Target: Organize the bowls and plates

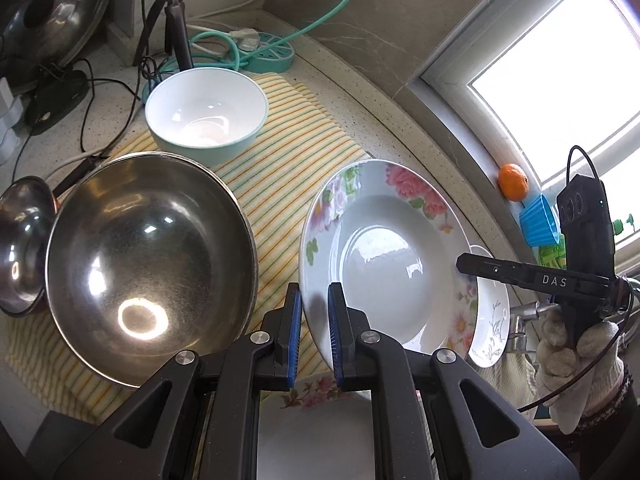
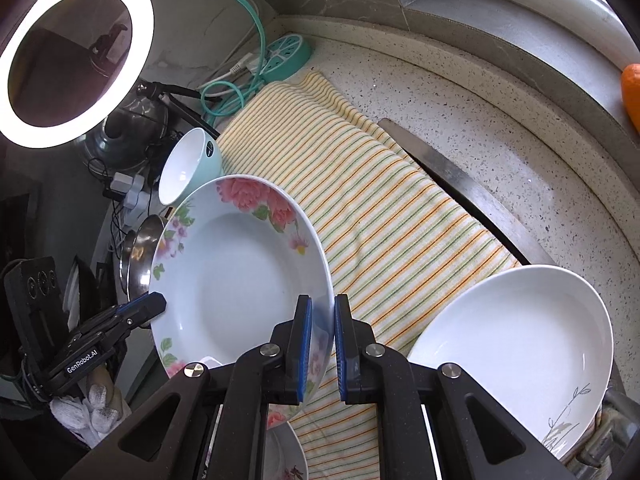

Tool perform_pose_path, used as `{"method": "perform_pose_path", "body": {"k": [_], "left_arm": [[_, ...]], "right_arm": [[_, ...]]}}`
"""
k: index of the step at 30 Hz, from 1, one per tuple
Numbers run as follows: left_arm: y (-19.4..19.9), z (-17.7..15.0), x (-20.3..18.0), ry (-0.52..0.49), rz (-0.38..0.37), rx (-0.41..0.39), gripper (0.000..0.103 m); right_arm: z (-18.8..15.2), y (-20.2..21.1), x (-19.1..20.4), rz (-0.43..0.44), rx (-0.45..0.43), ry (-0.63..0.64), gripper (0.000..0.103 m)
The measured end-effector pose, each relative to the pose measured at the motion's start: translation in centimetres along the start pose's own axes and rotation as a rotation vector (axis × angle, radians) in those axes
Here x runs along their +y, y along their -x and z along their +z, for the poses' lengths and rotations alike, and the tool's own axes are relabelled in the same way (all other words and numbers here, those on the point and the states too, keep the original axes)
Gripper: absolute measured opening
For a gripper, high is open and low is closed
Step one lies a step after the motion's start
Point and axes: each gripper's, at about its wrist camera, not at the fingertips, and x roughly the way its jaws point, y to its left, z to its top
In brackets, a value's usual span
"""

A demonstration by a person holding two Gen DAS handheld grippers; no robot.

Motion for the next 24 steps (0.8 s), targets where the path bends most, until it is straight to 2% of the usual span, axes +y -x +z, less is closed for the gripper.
{"method": "perform_pose_path", "body": {"k": [24], "left_arm": [[1.6, -3.6, 1.1, -0.118, -0.057, 0.077, 0.011]], "right_arm": [[-8.4, 1.0, 1.6, -0.028, -0.067, -0.128, 0.01]]}}
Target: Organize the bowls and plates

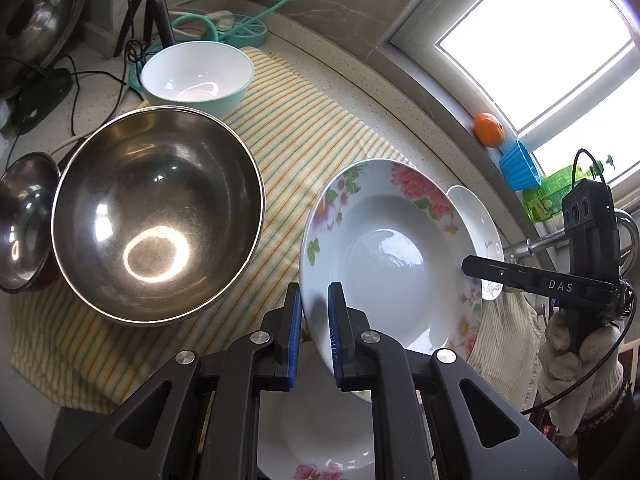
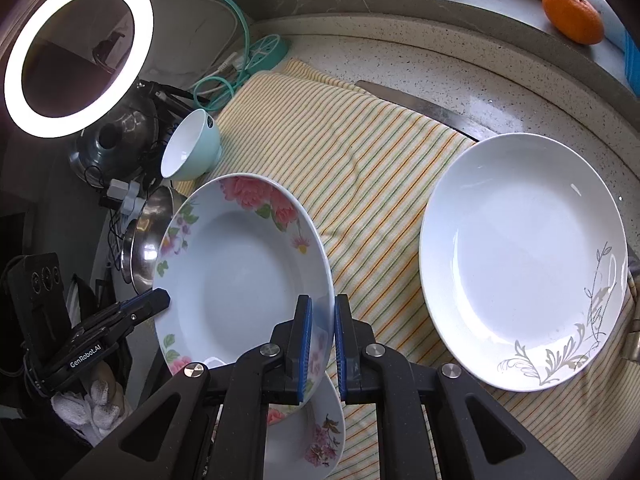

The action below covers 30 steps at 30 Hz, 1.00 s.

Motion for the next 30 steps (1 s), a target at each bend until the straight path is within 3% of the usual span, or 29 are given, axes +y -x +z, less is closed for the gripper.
{"method": "perform_pose_path", "body": {"k": [30], "left_arm": [[0.2, -4.2, 1.2, -0.123, -0.024, 0.114, 0.011]], "right_arm": [[-8.9, -0.4, 0.2, -0.005, -0.047, -0.131, 0.01]]}}
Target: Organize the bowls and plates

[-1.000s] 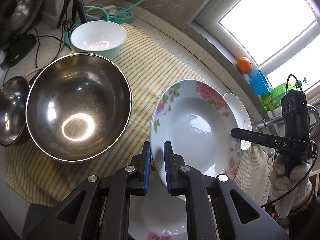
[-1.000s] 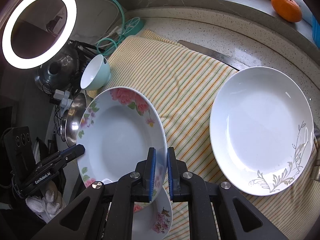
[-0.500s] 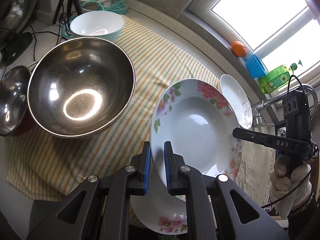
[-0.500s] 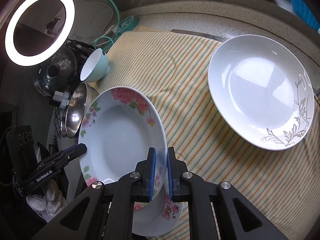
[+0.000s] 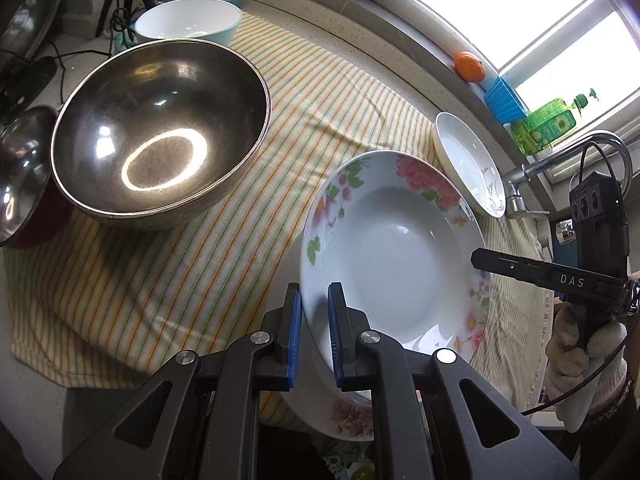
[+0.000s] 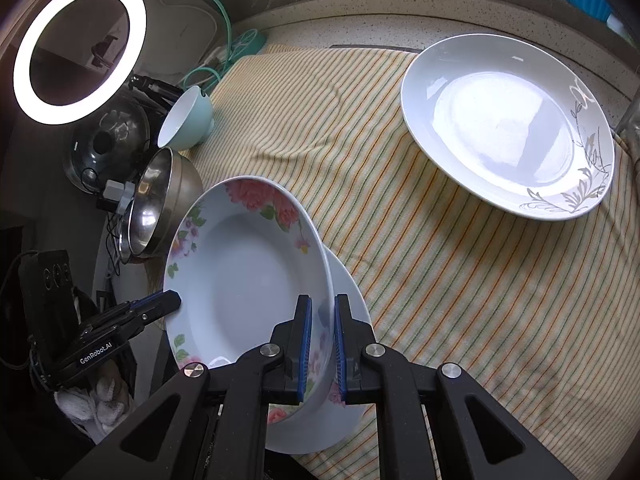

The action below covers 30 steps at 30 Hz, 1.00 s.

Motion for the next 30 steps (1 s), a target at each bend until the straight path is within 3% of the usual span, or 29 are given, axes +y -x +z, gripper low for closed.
{"method": "perform_pose_path", "body": {"k": [19, 30], "left_arm": [[0.1, -1.5, -0.5, -0.064, 0.016, 0.021, 0.011], [-0.6, -1.8, -0.4, -0.055, 0.025, 0.034, 0.011]], "right_arm": [[-4.1, -1.2, -1.0, 0.003, 0.023, -0.055, 0.01], [-4.6, -1.3, -1.1, 0.001, 0.029, -0.057, 0.01]]}}
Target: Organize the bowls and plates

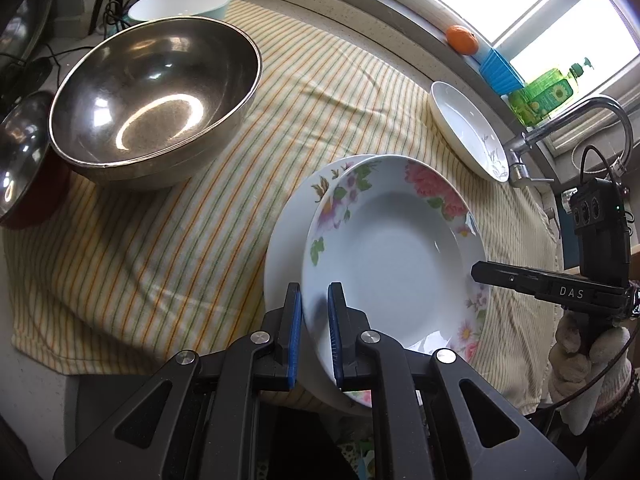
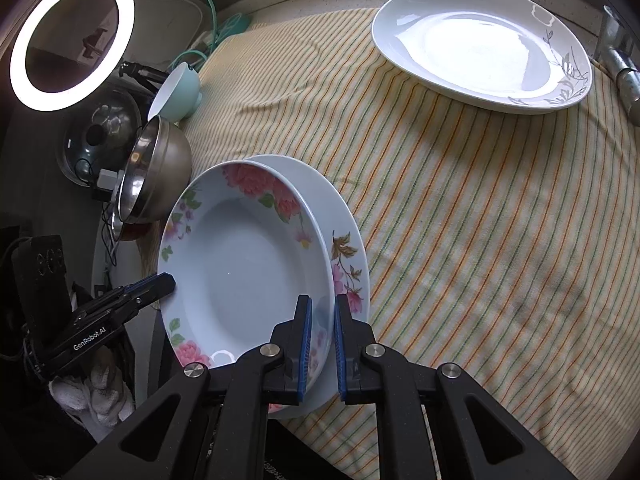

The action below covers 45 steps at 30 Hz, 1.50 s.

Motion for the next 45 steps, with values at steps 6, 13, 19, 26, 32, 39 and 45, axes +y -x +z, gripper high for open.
{"method": "perform_pose_path", "body": {"k": [6, 13, 19, 26, 32, 39, 45], "left_arm": [[-0.4, 0.0, 0.1, -0.001, 0.001, 0.01, 0.011], [-1.0, -0.3, 0.2, -0.002, 0.006, 0.029, 0.011], [-1.0, -0.1, 0.1, -0.008, 0.015, 0.025, 0.011], [-1.0, -0.2, -0.2, -0.024, 0.028, 0.029, 0.011], [-1.0, -0.2, -0.3, -0.04, 0.03, 0.036, 0.011], [-0.9, 0.0, -0.4, -0.056, 0.031, 0.04, 0.011], [-0.8, -0.1, -0.4, -0.049, 0.022, 0.037, 0.011]], "right_arm": [[0.1, -0.3, 0.1, -0.005, 0.007, 0.004, 0.01], [0.1, -0.1, 0.1, -0.018, 0.008, 0.003, 0.01], [0.2, -0.3, 0.6, -0.04, 0.013, 0.019, 0.01], [0.4, -0.6, 1.0, -0.068, 0.026, 0.038, 0.01], [0.5, -0.9, 1.8, -0.096, 0.035, 0.063, 0.011], [0.4, -1.2, 2.2, -0.127, 0.039, 0.086, 0.011], [0.3, -1.1, 2.2, -0.137, 0.032, 0.081, 0.012]]}}
